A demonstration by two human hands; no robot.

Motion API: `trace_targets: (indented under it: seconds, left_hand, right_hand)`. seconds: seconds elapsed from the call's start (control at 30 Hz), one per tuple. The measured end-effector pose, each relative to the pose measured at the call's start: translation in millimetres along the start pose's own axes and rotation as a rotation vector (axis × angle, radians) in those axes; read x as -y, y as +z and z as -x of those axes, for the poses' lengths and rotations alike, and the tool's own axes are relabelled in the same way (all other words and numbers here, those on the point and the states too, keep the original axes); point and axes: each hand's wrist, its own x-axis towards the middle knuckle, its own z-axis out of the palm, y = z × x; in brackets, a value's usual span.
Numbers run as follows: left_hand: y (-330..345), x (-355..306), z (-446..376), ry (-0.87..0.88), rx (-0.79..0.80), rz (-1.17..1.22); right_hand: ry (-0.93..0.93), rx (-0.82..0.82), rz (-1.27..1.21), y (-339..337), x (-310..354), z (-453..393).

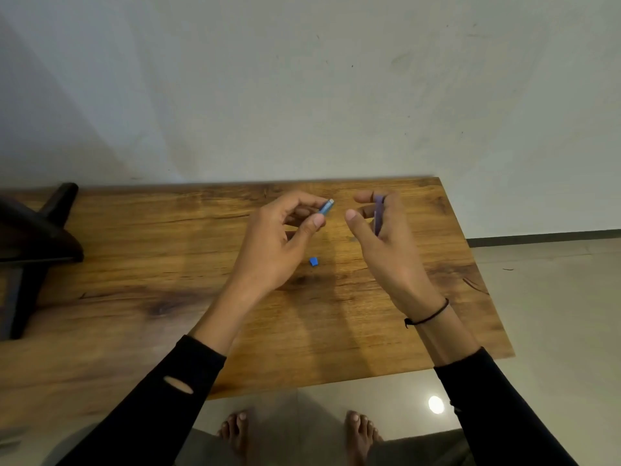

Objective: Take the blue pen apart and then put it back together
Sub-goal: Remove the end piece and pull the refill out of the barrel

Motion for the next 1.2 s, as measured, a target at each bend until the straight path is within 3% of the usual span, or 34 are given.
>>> trace_targets:
  seconds: [0.13,0.33,0.63,0.87,1.2]
  left_hand:
    - [-8,-2,-4,-0.026,-0.070,0.033]
    - [-13,-1,-6,-0.032,-0.083,0.025]
    - [-13,3,-6,-0.064,-0.086,-0.002]
    - [-14,4,-6,-0.069,-0.082,0.008]
    - [-12,6,-6,-0.090,-0.062,0.008]
  right_hand:
    - [-0.090,0.059,0.372,1,-6,2]
    - [-0.266,0.070,0.692,14,-13,10]
    - [-0.167,0.005,1.028,23,-17,18]
    - [-0.141,-0.013,1.126,33,-26,23]
    - [-0.184,-0.013,1.013,36,-55,29]
